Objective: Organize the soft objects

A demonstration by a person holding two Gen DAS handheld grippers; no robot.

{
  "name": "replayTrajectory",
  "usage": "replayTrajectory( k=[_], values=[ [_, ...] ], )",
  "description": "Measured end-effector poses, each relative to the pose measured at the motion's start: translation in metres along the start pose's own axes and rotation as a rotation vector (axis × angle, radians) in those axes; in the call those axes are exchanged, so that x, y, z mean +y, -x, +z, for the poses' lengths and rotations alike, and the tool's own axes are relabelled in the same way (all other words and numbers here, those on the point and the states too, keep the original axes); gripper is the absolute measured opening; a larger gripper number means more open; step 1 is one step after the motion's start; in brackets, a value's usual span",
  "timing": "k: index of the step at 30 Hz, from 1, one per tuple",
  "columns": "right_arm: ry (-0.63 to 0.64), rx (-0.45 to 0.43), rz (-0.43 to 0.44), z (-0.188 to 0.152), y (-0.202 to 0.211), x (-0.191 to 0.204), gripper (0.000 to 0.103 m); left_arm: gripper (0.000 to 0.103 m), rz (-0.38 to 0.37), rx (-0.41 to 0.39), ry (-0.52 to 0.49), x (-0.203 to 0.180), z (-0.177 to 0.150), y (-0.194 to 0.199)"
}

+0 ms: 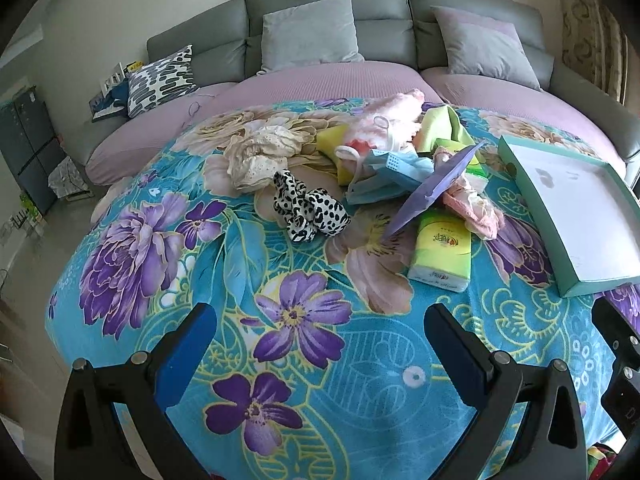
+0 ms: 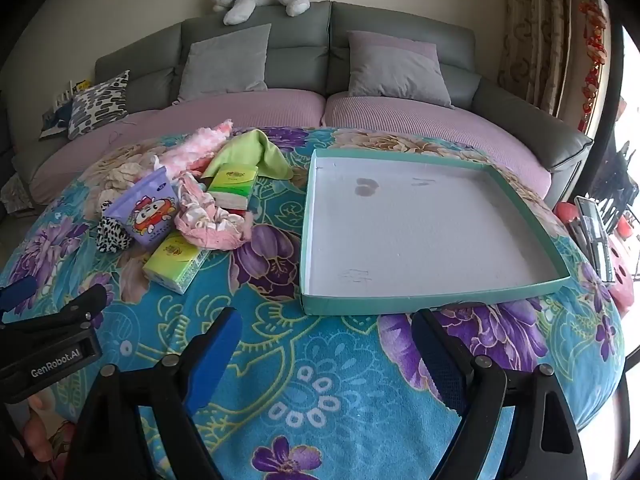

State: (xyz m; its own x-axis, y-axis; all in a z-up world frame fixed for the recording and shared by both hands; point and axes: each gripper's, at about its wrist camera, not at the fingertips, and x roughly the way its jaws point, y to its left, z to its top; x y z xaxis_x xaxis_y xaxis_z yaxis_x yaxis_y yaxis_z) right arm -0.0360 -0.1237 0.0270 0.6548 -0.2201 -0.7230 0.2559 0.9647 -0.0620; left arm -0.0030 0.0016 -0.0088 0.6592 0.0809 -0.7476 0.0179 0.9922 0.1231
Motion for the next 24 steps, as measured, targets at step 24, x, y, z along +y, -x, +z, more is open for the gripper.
replayTrajectory(
  k=[24],
  values=[
    [0.000, 0.002, 0.001, -0.0002, -0.0013, 0.0010, 0.089, 0.103, 0.001, 0.012, 0.000, 0.0005, 0.0004, -0.0028]
  ],
)
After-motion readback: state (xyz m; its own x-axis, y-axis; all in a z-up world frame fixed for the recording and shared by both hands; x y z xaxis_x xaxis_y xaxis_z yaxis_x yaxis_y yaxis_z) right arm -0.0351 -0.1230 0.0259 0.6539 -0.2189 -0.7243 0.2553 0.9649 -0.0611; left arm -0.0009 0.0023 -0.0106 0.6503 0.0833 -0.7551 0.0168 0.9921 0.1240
